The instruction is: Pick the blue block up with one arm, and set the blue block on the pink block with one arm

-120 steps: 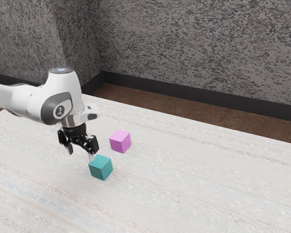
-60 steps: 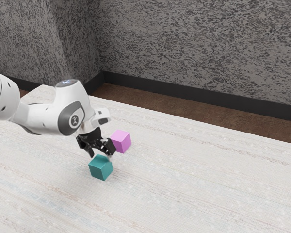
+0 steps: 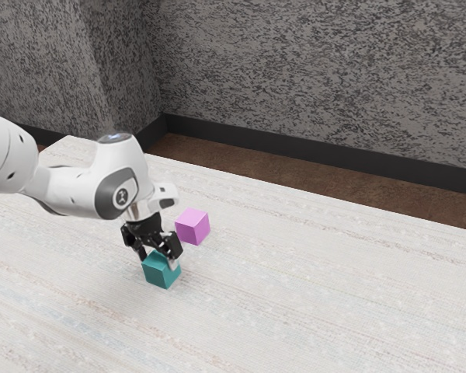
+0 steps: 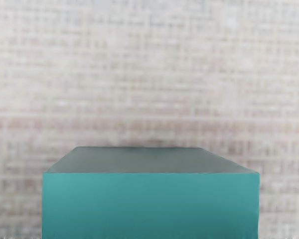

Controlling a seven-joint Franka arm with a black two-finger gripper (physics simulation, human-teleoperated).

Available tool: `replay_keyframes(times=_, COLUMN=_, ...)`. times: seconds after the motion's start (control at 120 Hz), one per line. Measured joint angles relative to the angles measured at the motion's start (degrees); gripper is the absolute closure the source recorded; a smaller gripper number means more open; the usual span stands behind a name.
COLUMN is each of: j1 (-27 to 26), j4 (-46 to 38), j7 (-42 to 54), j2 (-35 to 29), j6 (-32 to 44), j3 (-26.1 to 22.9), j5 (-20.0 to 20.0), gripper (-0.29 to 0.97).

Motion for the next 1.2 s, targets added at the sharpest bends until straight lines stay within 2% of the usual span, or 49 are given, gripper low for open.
replay_keyframes(times=0.433, j1=-0.44, j4=2.22, j7=-2.80, j2=3.15, j6=-2.12, j3=0.00, j5=3.15, gripper=0.03)
replay_keyframes(times=0.875, j1=-0.79, j4=2.94, j7=-4.62, j2=3.15, j6=-3.05, j3=0.00, j5=4.11, gripper=0.26)
replay_keyframes(times=1.1, j1=-0.83, j4=3.11, j7=-5.50, j2=1.17, j6=-4.41, j3=0.24, j5=4.63, gripper=0.33)
replay_keyframes(times=1.2, j1=-0.79, j4=6.83, j7=-5.86, j2=0.26, j6=-7.18, j3=2.02, j5=5.61, gripper=0.33)
